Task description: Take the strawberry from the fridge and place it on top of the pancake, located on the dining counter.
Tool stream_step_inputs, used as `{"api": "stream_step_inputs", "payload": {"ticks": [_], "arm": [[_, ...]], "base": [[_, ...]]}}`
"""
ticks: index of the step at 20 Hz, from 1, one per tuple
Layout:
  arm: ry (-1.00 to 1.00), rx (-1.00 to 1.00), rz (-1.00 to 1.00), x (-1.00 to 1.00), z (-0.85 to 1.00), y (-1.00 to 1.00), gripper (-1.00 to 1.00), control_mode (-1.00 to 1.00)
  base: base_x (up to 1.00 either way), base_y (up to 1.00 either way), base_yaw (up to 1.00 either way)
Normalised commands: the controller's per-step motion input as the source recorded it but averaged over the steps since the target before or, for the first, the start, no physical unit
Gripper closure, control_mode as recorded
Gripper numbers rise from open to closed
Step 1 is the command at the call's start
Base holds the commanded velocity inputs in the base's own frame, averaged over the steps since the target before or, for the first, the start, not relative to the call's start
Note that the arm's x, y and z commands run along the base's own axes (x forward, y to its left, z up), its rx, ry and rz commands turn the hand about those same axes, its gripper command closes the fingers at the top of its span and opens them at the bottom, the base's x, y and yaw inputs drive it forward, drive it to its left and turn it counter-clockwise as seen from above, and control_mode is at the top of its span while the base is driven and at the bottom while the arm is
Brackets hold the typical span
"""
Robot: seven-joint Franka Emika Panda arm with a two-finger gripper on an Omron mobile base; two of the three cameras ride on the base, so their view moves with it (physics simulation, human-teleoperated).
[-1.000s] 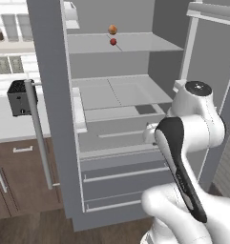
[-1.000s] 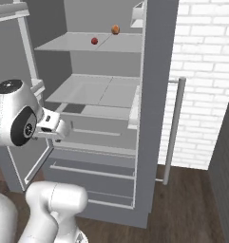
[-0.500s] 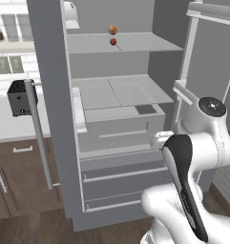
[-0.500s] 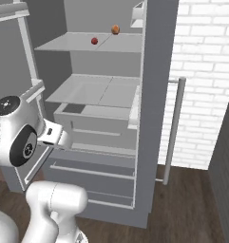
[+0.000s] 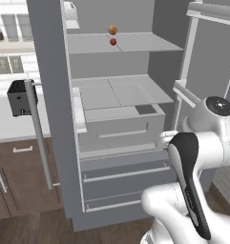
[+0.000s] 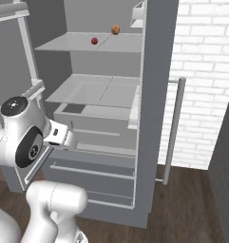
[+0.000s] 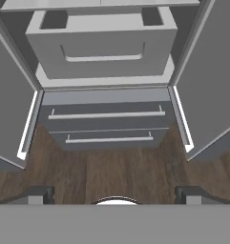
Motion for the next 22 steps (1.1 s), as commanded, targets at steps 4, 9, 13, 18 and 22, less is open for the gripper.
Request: {"api": "stream_step_inputs", "payload": {"ticks": [4,9,13,18,22], "arm": [[0.0,0.0,0.0,0.0,0.0,0.0,-1.0,-1.0],[0.0,0.0,0.0,0.15,0.0,0.23,-1.0,1.0],[0.0,0.0,0.0,0.0,0.0,0.0,-1.0,1.0],[0.0,0.0,0.0,0.0,0.0,0.0,-1.0,1.0],[0.0,0.0,0.0,0.0,0.0,0.0,-1.0,1.0]], "base": [[0.0,0.0,0.0],[0.1,0.07,0.0],[0.62,0.13,0.0],[0.6,0.09,0.0],[0.57,0.18,0.0]]}}
